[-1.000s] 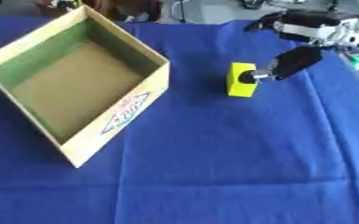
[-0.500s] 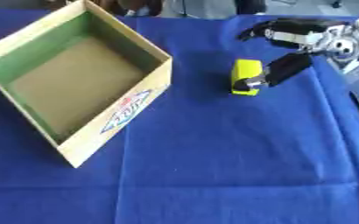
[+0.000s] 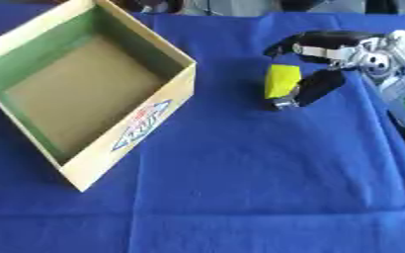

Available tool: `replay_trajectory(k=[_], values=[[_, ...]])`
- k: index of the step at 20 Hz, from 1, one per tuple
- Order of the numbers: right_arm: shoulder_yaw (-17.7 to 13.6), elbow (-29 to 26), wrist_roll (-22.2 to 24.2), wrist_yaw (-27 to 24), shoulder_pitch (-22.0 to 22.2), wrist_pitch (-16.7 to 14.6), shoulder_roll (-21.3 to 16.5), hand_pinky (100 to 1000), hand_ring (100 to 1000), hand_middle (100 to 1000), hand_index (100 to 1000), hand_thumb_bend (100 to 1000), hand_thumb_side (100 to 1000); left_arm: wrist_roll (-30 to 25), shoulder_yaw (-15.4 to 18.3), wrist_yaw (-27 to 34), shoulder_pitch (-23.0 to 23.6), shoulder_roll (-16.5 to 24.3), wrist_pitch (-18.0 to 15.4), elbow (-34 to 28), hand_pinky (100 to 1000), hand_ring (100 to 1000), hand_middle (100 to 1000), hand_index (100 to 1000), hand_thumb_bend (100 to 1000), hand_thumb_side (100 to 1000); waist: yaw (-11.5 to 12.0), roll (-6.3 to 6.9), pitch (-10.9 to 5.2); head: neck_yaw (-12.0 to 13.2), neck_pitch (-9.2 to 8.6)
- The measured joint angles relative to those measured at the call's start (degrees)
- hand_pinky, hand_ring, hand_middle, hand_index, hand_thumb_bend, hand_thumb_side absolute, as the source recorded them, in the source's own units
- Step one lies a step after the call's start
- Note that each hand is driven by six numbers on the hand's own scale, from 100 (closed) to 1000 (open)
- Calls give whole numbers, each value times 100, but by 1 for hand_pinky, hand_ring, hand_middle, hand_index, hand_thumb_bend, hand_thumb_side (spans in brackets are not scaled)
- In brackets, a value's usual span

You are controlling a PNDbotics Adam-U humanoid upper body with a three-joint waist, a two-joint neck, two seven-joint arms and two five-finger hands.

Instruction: Pick up objects on the table and place them in the box.

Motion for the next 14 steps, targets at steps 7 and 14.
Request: replay_trajectory(k=[7, 14], values=[[-54, 76, 29, 68, 43, 25, -1, 891, 948, 872, 987, 478, 599, -22, 0, -7, -10, 0, -6, -35, 284, 444, 490, 625, 100, 896, -1, 6, 49, -22, -41], [-91, 100, 99, 76, 45, 37, -4, 862, 906, 809, 957, 344, 606, -42, 0, -22, -10, 0, 4, -56, 285, 444, 490, 624, 100, 899, -47, 26, 66, -25, -41]])
